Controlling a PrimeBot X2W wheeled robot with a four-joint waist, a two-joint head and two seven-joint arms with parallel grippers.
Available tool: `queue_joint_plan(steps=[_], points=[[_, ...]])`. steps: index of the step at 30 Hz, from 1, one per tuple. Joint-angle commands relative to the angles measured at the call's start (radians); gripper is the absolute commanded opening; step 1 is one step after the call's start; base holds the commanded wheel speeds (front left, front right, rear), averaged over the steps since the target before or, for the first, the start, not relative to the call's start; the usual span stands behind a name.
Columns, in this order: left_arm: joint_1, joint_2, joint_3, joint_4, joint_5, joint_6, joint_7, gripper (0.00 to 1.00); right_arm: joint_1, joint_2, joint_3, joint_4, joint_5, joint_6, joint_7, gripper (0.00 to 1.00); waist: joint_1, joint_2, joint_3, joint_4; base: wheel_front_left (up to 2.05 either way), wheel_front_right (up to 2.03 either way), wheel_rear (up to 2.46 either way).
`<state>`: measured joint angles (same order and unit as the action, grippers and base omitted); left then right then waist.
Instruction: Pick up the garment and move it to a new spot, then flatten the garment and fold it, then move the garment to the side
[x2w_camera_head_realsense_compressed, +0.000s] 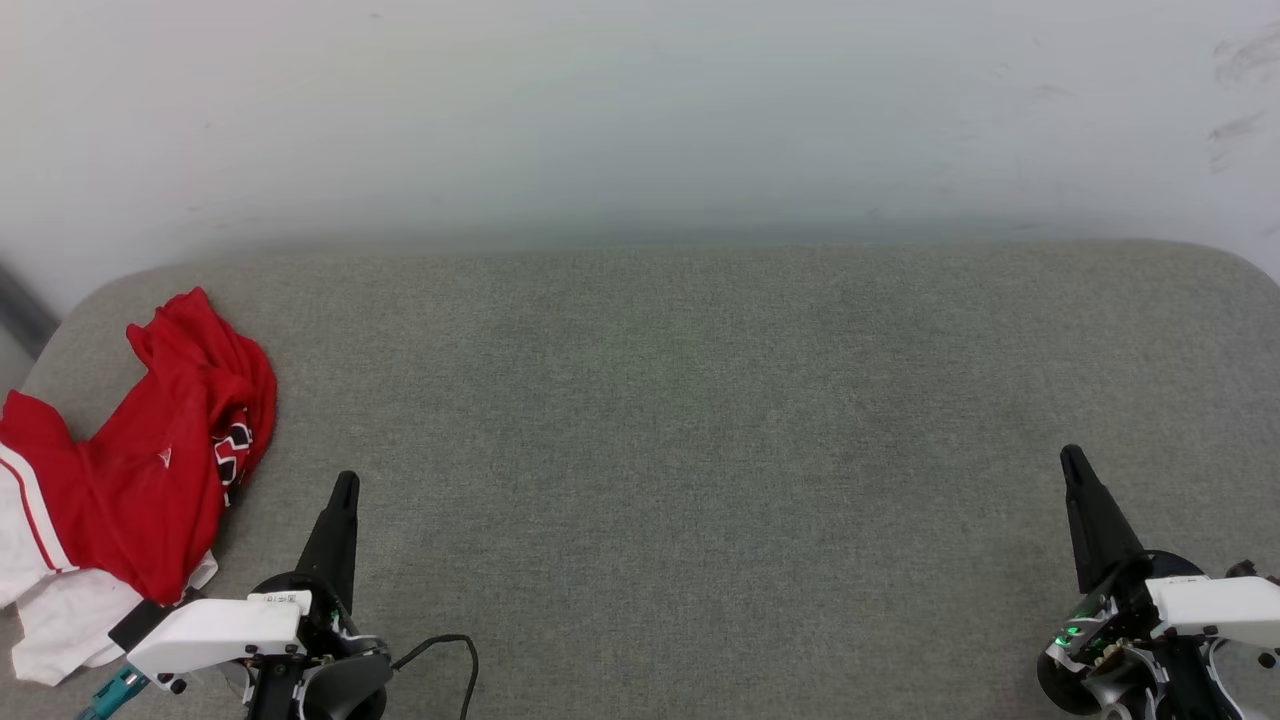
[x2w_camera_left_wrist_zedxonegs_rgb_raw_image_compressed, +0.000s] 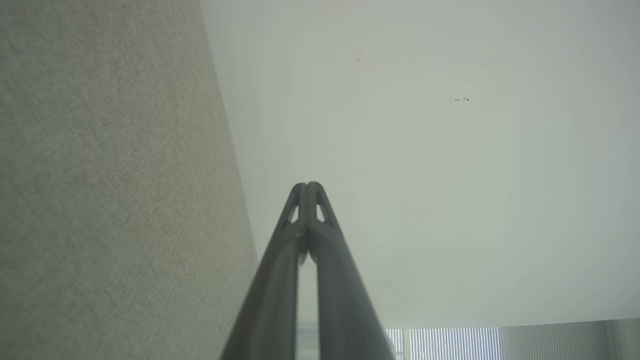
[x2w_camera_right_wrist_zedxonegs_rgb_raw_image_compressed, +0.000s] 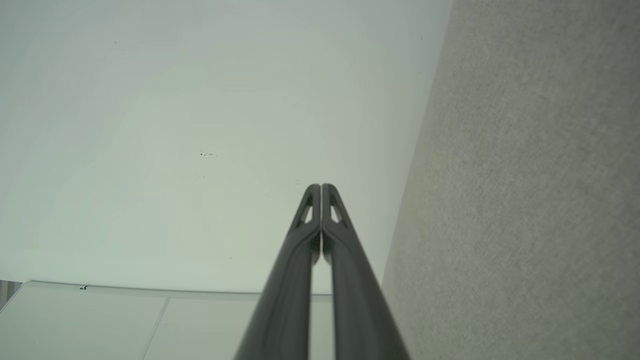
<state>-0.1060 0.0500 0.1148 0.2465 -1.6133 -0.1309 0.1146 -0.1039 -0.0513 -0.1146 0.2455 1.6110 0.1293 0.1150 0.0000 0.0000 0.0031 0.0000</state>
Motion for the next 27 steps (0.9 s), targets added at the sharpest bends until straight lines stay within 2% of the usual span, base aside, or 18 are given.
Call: queue_joint_plan(steps=[1, 24, 25, 27], points=[[-0.005, -0.001, 0.002, -0.003, 0.000, -0.002, 0.002, 0.00, -0.011, 0.003, 0.001, 0.001, 0.004, 0.003, 0.000, 0.00, 0.0000, 0.0000, 0.000, 0.000, 0.00, 0.00, 0.00], [-0.005, -0.001, 0.002, -0.003, 0.000, -0.002, 0.002, 0.00, -0.011, 0.003, 0.001, 0.001, 0.004, 0.003, 0.000, 0.00, 0.0000, 0.0000, 0.000, 0.000, 0.00, 0.00, 0.00], [0.000, 0.000, 0.000, 0.000, 0.000, 0.000, 0.000, 1.00, 0.000, 0.000, 0.000, 0.000, 0.000, 0.000, 0.000, 1.00, 0.0000, 0.0000, 0.000, 0.000, 0.00, 0.00, 0.00], [0.010, -0.002, -0.003, 0.016, 0.000, 0.000, -0.001, 1.00, 0.011, 0.001, 0.000, 0.014, 0.000, 0.000, 0.000, 1.00, 0.0000, 0.0000, 0.000, 0.000, 0.00, 0.00, 0.00]])
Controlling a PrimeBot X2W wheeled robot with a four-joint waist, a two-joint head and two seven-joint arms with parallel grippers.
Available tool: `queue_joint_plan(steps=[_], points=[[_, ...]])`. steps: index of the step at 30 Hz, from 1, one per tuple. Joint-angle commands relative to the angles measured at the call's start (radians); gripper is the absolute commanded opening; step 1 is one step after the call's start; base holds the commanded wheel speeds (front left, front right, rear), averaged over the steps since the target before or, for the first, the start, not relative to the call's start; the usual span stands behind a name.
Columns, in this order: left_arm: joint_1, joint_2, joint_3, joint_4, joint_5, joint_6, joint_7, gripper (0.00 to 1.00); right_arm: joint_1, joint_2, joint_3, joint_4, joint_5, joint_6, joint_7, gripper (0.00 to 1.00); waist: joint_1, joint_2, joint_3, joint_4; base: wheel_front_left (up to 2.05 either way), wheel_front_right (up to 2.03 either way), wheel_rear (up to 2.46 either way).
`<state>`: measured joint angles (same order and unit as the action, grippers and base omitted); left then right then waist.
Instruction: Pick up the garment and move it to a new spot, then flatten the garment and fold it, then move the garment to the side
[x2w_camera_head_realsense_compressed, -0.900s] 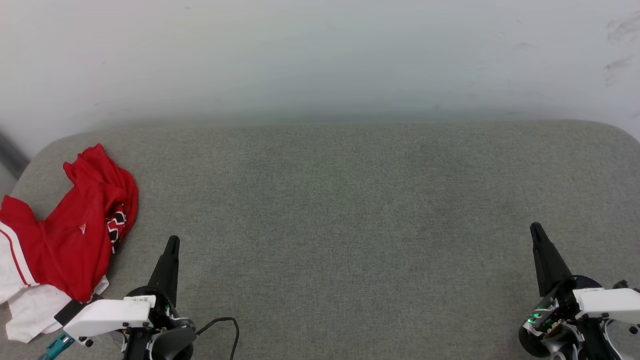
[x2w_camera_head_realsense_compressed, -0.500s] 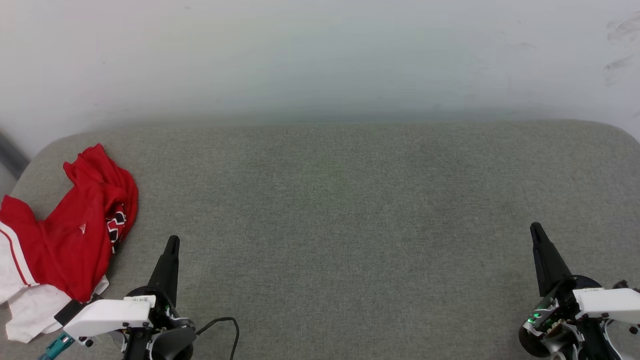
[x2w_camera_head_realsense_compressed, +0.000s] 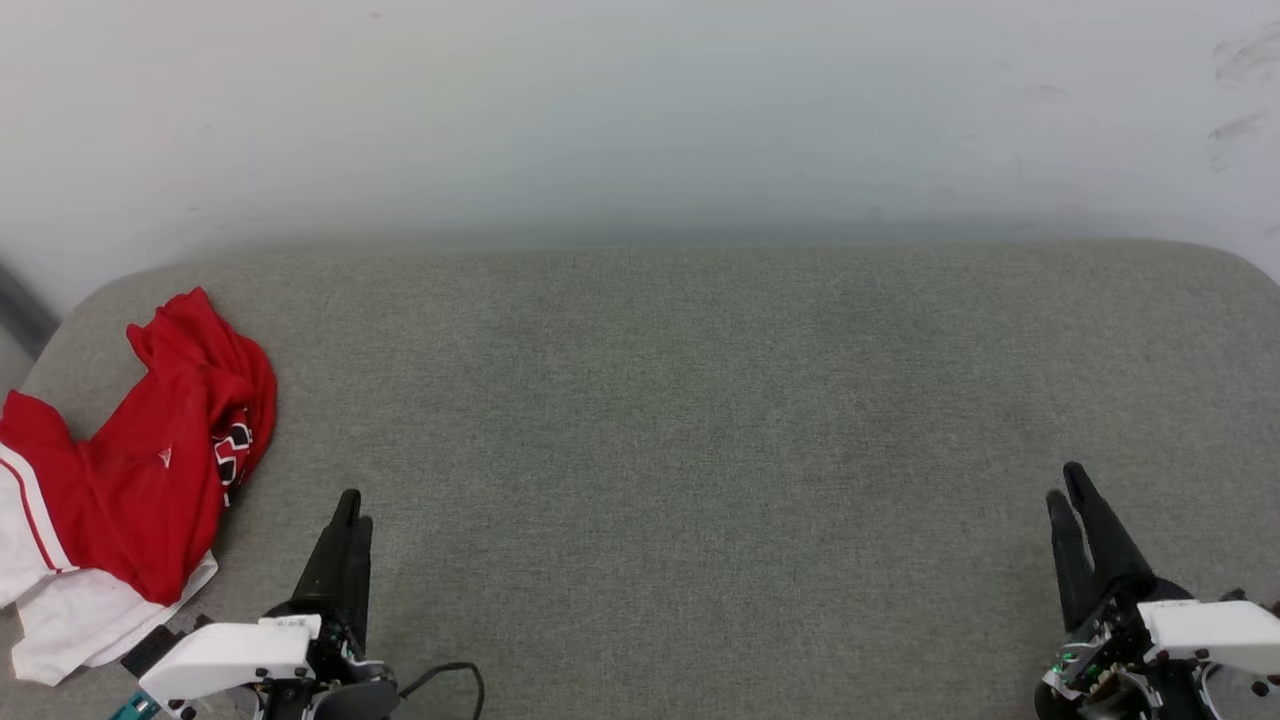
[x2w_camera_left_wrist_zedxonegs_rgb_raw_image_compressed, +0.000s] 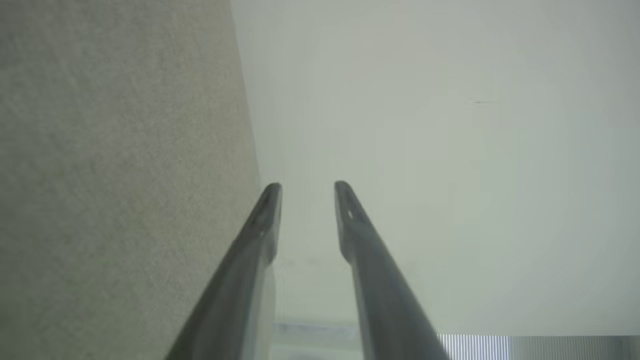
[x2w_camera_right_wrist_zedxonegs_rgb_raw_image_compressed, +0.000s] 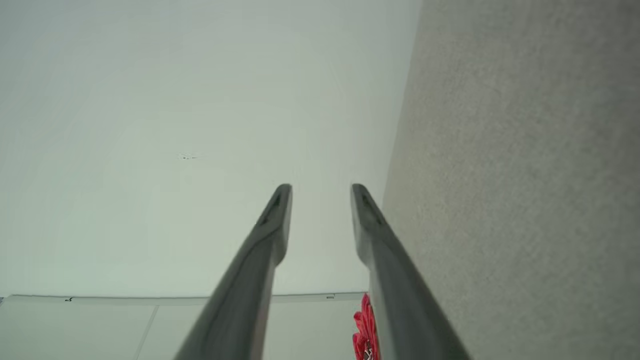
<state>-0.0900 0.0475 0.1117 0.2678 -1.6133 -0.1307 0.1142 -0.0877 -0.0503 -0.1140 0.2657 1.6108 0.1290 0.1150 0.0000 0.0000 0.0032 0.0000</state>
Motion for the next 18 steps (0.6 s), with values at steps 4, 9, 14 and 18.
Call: queue_joint_plan(steps=[4, 9, 14, 18], points=[[-0.009, 0.001, -0.023, -0.015, -0.004, 0.000, -0.016, 1.00, 0.000, 0.000, 0.009, -0.019, -0.006, 0.000, -0.018, 1.00, 0.0000, 0.0000, 0.001, 0.000, 0.00, 0.00, 0.00], [-0.016, 0.001, -0.055, -0.040, -0.006, 0.000, -0.042, 1.00, 0.005, 0.000, 0.024, -0.041, -0.014, 0.000, -0.043, 1.00, 0.0000, 0.0000, 0.001, 0.001, 0.00, 0.00, 0.00], [-0.020, 0.001, -0.082, -0.065, 0.005, 0.000, -0.068, 1.00, 0.010, -0.001, 0.035, -0.058, -0.029, 0.000, -0.068, 1.00, 0.0000, 0.0000, 0.001, 0.002, 0.00, 0.00, 0.00], [-0.024, 0.003, -0.107, -0.078, 0.044, 0.000, -0.087, 1.00, 0.013, -0.003, 0.044, -0.069, -0.052, 0.000, -0.087, 1.00, 0.0000, 0.0000, 0.001, 0.003, 0.00, 0.00, 0.00]])
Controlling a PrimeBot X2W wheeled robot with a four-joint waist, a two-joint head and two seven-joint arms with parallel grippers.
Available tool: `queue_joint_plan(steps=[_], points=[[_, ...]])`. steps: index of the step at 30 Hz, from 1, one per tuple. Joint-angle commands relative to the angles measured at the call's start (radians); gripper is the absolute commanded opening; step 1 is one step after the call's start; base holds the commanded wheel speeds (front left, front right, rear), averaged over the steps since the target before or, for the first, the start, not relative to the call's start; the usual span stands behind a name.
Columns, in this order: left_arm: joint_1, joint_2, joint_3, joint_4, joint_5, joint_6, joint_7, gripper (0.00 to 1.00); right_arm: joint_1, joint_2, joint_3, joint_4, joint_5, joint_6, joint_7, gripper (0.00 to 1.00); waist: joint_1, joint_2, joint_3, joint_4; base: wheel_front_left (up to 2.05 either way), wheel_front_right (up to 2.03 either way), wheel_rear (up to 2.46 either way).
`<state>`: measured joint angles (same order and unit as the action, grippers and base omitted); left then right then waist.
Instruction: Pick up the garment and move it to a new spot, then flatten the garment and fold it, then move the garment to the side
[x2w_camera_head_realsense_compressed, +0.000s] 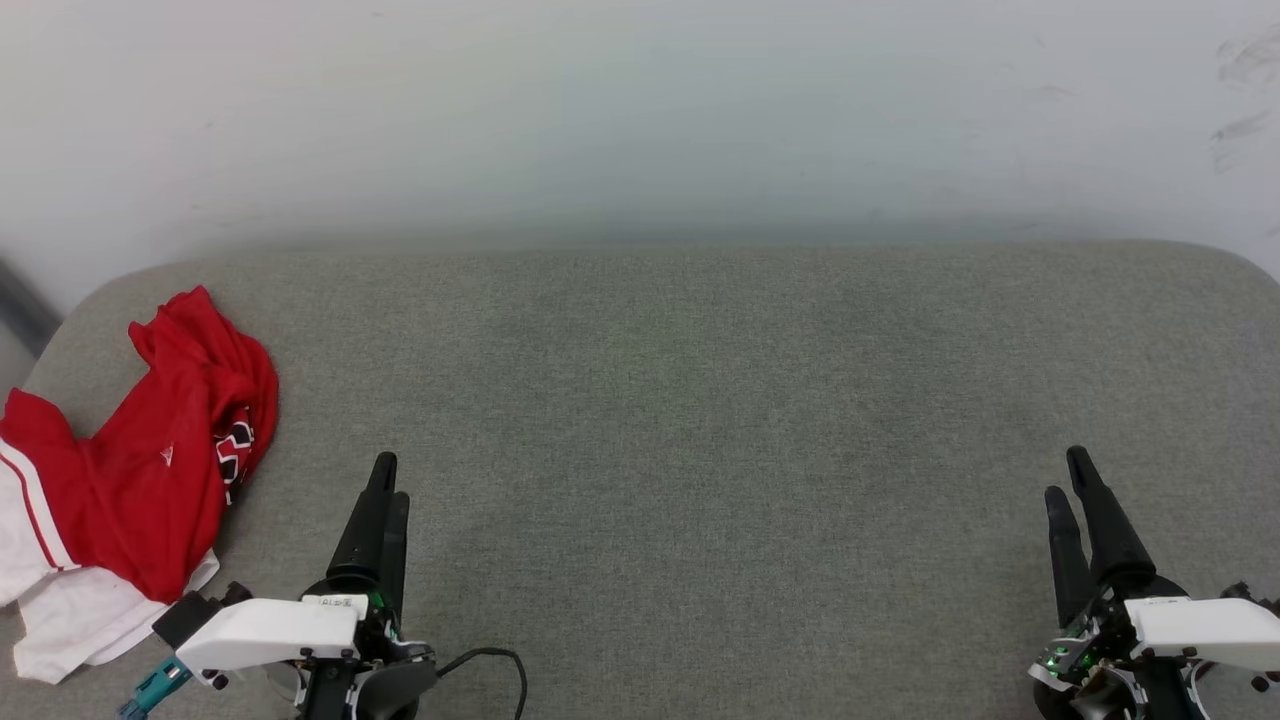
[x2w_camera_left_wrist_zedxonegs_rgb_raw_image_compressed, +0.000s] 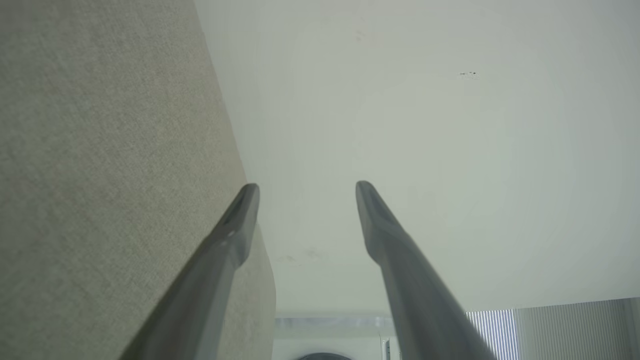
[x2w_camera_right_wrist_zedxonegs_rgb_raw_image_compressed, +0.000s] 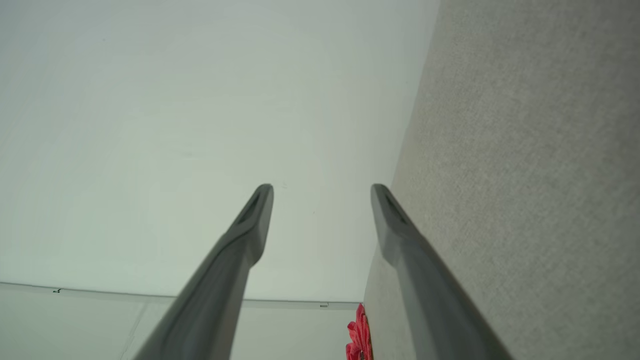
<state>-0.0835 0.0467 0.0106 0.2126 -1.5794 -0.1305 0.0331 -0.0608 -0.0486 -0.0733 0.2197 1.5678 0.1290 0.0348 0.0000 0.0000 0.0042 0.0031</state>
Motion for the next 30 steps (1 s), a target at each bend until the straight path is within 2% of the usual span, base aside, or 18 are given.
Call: queue_joint_plan(steps=[1, 9, 13, 30], points=[[-0.031, 0.004, -0.009, -0.025, 0.022, 0.000, -0.010, 1.00, -0.013, -0.005, 0.006, -0.025, -0.017, 0.000, -0.011, 1.00, 0.0000, 0.0000, 0.000, 0.000, 0.00, 0.00, 0.00], [-0.036, 0.003, -0.028, -0.040, 0.170, 0.000, -0.044, 1.00, -0.009, -0.008, 0.011, -0.046, -0.152, 0.001, -0.045, 1.00, 0.0000, 0.0000, 0.000, 0.002, 0.00, 0.00, 0.00], [-0.040, 0.003, -0.042, -0.045, 0.254, 0.000, -0.059, 1.00, -0.008, -0.015, 0.019, -0.067, -0.284, 0.001, -0.061, 1.00, 0.0000, 0.0000, 0.000, 0.003, 0.00, 0.00, 0.00], [-0.046, 0.008, -0.088, -0.045, 0.622, 0.000, -0.119, 1.00, 0.006, -0.006, 0.050, -0.083, -0.695, 0.001, -0.121, 1.00, 0.0000, 0.0000, 0.001, 0.011, 0.00, 0.00, 0.00]])
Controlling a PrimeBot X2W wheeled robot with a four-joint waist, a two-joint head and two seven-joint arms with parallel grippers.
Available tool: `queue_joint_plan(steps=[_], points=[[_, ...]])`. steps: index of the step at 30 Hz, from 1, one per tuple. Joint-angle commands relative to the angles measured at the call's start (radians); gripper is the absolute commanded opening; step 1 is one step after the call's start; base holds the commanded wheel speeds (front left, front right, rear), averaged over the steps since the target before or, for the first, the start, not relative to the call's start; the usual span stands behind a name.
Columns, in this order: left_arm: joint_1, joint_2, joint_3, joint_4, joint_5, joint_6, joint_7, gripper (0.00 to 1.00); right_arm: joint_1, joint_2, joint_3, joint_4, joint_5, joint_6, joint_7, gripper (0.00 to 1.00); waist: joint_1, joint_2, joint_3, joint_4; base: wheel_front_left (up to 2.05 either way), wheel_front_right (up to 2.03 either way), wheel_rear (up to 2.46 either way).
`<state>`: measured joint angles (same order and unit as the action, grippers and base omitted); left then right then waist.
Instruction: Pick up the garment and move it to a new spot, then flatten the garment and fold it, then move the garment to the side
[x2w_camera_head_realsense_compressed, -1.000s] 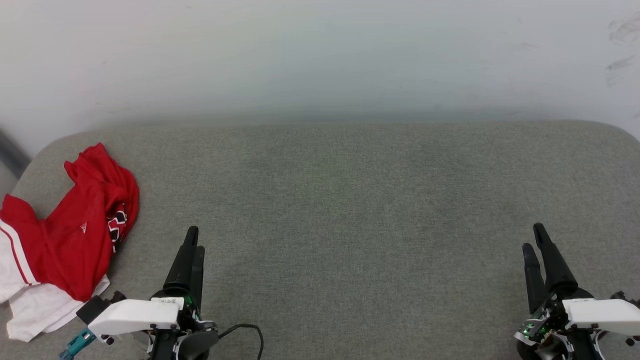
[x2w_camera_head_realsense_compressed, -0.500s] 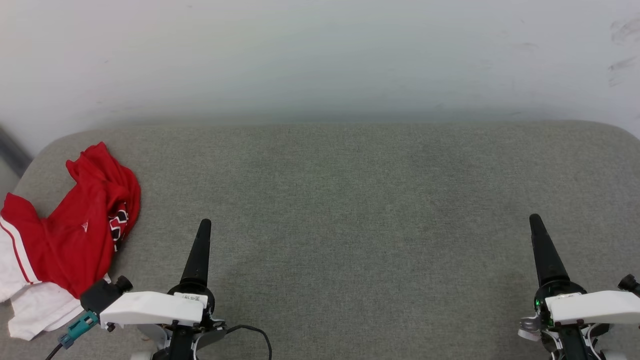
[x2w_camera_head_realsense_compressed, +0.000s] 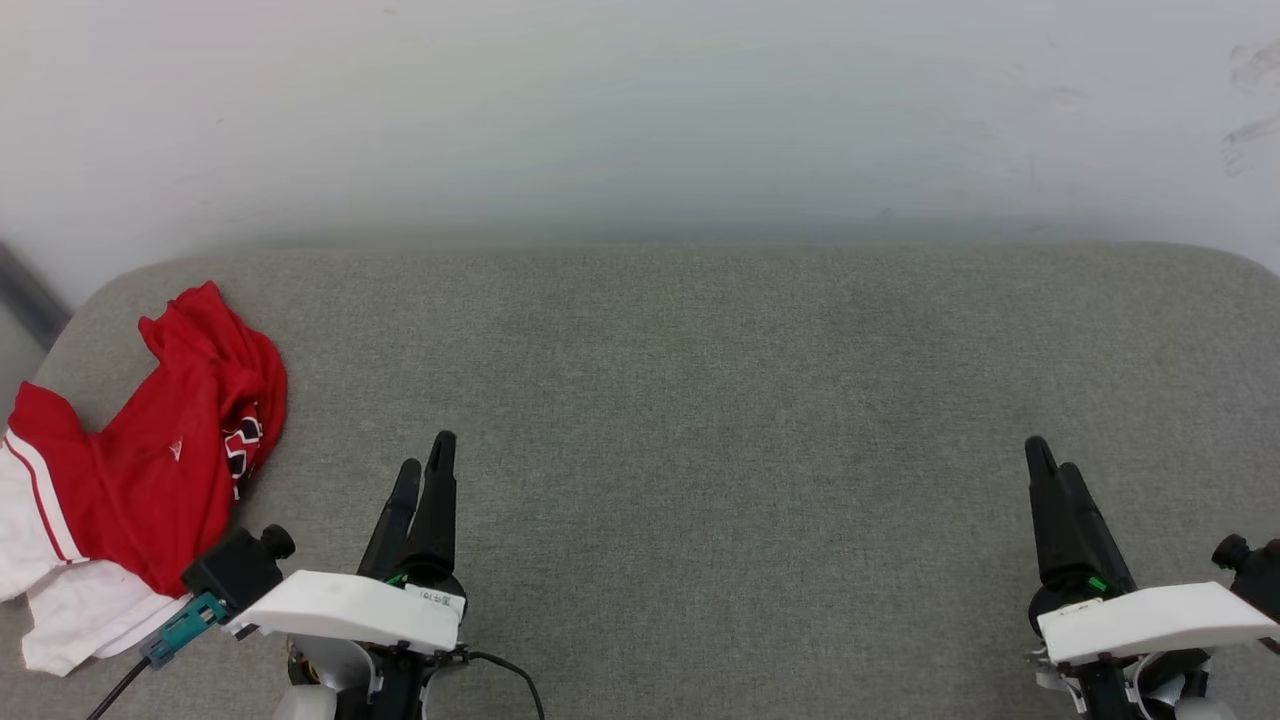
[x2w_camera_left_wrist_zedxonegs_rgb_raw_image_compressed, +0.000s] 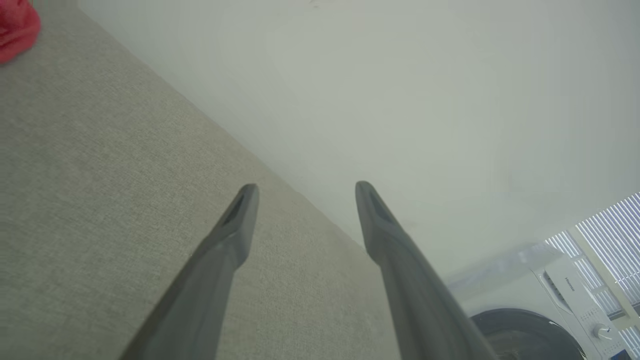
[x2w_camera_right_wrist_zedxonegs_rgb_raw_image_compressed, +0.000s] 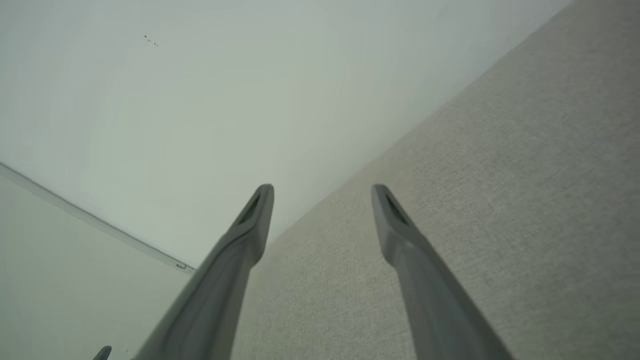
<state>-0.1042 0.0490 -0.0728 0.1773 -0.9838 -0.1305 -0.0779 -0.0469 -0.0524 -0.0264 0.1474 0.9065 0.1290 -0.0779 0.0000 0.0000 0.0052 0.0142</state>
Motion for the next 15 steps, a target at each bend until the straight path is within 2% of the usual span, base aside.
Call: queue_joint_plan(steps=[1, 7, 15], points=[[-0.026, 0.006, -0.006, -0.008, 0.049, 0.000, -0.011, 1.00, -0.008, -0.002, 0.005, -0.011, -0.058, 0.001, -0.011, 1.00, 0.0000, 0.0000, 0.000, 0.001, 0.00, 0.00, 0.00], [-0.030, 0.006, -0.006, 0.007, 0.165, 0.000, -0.030, 1.00, -0.007, -0.001, 0.014, 0.002, -0.202, 0.001, -0.030, 1.00, 0.0000, 0.0000, 0.000, 0.003, 0.00, 0.00, 0.00], [-0.039, 0.008, -0.009, 0.018, 0.281, 0.000, -0.051, 1.00, -0.008, 0.001, 0.023, 0.011, -0.310, 0.001, -0.047, 1.00, 0.0000, 0.0000, 0.001, 0.005, 0.00, 0.00, 0.00]])
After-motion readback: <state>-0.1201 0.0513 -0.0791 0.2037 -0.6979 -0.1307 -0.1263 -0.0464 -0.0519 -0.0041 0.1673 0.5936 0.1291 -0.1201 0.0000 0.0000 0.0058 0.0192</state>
